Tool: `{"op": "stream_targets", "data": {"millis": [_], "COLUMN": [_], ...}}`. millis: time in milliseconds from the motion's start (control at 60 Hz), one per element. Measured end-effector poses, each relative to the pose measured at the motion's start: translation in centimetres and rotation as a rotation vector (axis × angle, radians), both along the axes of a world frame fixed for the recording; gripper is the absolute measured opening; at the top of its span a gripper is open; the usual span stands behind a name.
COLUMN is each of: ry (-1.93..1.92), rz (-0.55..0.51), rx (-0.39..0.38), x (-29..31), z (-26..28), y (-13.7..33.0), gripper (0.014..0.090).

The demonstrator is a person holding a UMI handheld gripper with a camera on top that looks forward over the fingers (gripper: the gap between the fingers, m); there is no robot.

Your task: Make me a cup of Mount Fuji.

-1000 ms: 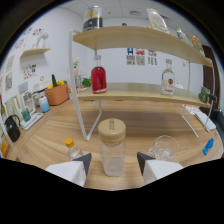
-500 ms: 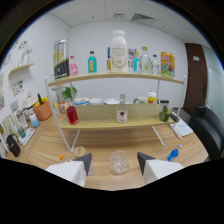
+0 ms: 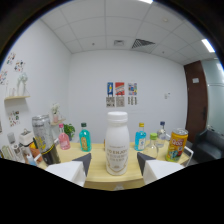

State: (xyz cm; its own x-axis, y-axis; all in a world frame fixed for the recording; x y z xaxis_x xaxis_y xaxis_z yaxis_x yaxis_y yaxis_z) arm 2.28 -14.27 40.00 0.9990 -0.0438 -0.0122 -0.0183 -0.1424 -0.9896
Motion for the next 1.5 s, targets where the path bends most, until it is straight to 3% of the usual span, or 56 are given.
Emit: {"op": "stream_targets", "data": {"millis": [67, 233, 283, 567, 817, 933, 1250, 1500], "ry": [0.006, 0.007, 0.013, 0.034, 0.096, 0.08, 0.029, -0.471], "rz": [-0.013, -0.042, -0.028, 0.007, 0.093, 0.085, 0.004, 0.077], "rx": [-0.005, -0.004, -0.006, -0.007, 0.036, -0.005, -0.259, -0.354], "x": [0.5, 1.4, 1.1, 0.7, 1.8, 4.0, 9.3, 10.8], "z": [0.2, 0.1, 0.1, 0.8, 1.0, -3.9, -24.5, -29.4], "y": [2.1, 4.9, 5.1, 3.9, -3.1, -6.4, -9.7, -8.8], "gripper": [0.0816, 0.0553, 0.0505, 0.0477, 0.0475, 0.0475, 0.0473, 0.0473]}}
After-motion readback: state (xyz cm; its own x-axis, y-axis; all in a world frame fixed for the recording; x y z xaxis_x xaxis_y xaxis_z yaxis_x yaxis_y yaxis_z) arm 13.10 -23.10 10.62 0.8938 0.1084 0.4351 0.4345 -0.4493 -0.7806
